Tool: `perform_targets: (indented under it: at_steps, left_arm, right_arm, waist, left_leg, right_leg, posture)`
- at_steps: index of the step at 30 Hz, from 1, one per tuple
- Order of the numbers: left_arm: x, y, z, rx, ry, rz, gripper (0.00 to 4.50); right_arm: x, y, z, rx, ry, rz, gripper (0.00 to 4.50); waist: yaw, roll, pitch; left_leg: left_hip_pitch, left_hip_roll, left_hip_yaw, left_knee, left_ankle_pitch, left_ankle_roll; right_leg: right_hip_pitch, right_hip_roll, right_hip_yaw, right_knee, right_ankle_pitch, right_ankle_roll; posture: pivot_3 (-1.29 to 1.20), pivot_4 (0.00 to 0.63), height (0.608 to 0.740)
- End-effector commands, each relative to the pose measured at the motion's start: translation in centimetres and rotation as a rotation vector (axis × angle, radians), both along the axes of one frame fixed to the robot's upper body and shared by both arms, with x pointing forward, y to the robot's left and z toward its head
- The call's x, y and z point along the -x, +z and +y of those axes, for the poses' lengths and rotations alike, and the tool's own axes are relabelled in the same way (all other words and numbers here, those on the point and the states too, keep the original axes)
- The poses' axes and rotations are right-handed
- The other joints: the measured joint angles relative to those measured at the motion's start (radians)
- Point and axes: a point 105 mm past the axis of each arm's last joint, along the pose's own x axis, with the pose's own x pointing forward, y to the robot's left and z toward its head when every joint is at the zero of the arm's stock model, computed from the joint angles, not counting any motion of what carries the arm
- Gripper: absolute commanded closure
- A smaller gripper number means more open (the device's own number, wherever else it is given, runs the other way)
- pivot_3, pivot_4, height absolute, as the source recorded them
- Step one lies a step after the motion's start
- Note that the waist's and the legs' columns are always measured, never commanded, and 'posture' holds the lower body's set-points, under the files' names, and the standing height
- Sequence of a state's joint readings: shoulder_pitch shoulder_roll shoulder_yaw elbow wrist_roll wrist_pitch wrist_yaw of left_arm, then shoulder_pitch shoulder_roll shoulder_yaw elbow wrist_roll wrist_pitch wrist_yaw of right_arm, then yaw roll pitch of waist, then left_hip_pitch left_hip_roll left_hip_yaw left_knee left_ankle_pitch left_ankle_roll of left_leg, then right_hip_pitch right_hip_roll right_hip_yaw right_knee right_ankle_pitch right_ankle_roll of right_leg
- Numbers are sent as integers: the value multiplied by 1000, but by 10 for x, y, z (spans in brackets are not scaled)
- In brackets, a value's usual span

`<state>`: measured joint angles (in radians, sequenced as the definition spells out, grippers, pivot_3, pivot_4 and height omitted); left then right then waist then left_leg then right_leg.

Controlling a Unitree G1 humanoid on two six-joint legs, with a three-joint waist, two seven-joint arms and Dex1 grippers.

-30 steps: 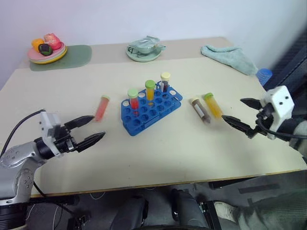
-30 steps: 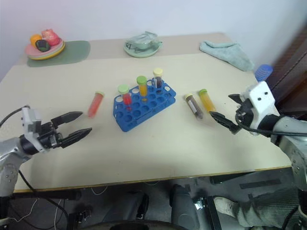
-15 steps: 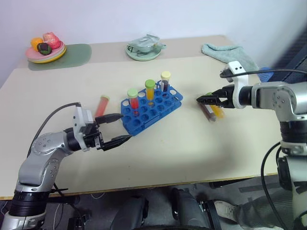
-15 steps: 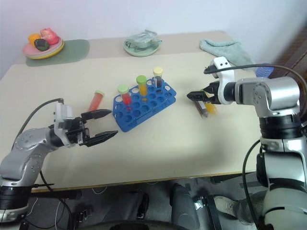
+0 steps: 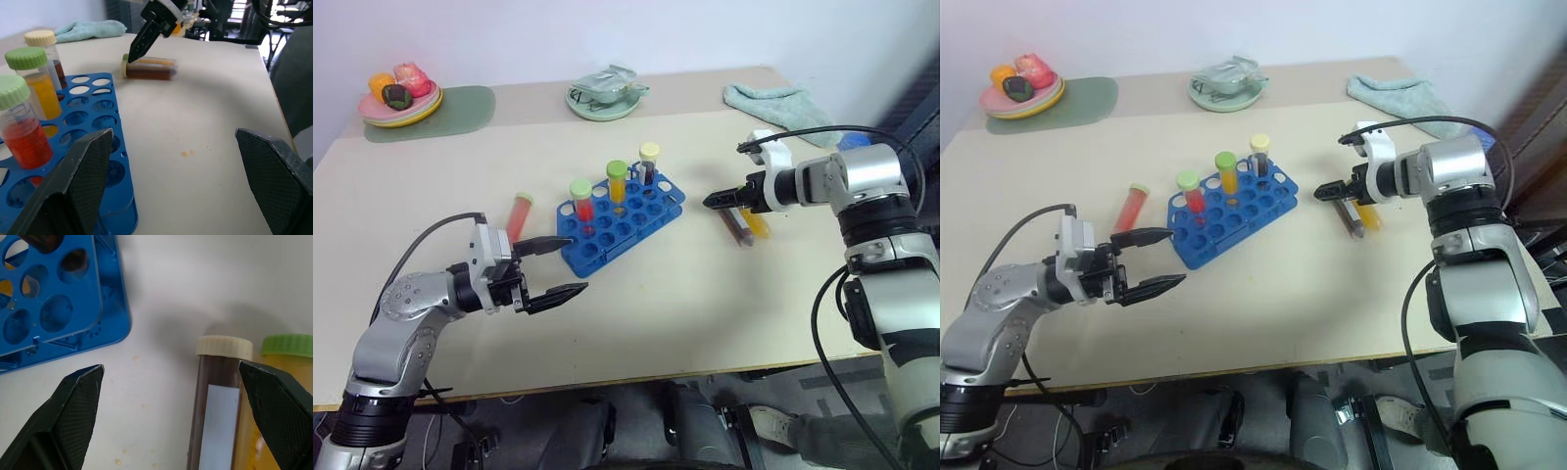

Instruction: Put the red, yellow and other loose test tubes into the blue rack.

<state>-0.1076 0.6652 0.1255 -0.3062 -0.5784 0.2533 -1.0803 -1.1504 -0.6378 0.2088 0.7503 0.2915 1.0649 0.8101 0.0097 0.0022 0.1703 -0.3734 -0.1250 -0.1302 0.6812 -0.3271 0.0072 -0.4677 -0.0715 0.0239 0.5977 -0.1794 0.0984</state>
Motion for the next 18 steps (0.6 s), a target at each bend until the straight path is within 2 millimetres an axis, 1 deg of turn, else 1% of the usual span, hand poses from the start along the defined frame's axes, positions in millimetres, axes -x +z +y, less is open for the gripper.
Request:
perform_targets:
  at_steps: [1, 12, 18]
  left_arm:
    - [5, 8, 0, -10, -1, -35, 398]
    - [8, 5, -1, -9, 8, -26, 398]
    - [7, 3, -2, -7, 8, -22, 398]
  right_arm:
    - [-5, 13, 4, 16, 29, -45, 12]
    - [-11, 4, 4, 104, 50, -37, 12]
    - [-12, 0, 9, 148, 86, -44, 12]
  waist:
    - [-1, 0, 0]
    - [-6, 0, 0]
    - [-12, 0, 0]
  left_leg:
    - [0, 0, 0, 0, 0, 0]
    - [1, 0, 0, 0, 1, -2]
    - [1, 0, 0, 0, 1, -2]
  right_leg:
    - [0, 0, 0, 0, 0, 0]
    - [0, 0, 0, 2, 1, -1]
    - [0, 0, 0, 2, 1, -1]
  posture:
    - [0, 150, 740]
    - [0, 150, 740]
    - [0, 150, 740]
